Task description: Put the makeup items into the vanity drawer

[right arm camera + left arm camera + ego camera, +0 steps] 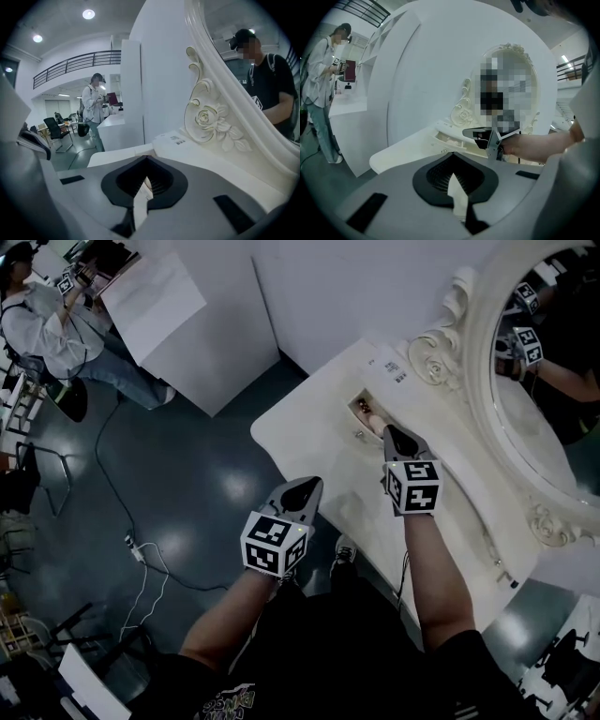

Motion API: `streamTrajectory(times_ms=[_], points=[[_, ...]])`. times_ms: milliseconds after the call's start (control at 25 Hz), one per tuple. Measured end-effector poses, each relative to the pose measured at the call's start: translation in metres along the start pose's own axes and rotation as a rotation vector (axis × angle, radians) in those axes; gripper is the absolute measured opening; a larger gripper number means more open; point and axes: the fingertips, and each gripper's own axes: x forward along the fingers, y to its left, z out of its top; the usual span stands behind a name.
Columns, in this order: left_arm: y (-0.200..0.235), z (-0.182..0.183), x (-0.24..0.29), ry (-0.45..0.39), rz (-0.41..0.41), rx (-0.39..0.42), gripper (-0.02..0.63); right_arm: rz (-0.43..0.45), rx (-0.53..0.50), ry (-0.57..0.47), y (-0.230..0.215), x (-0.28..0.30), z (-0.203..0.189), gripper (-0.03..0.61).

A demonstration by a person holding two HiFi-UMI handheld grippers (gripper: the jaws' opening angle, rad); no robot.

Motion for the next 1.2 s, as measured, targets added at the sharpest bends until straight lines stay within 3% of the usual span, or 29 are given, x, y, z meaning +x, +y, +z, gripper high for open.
streamTrajectory(times_ms=[800, 1200], points=[[-0.017, 0.011, -0.065, -0.024, -0.148, 0.078, 0.008, -0.101, 0.085, -0.136, 0.072, -0.139, 0.013, 0.029], [-0.028, -0.009, -0.122, -0.017, -0.238, 0.132, 0.008, -0.182, 0.133, -0.162, 0.122, -0.204, -0.015, 0.028]])
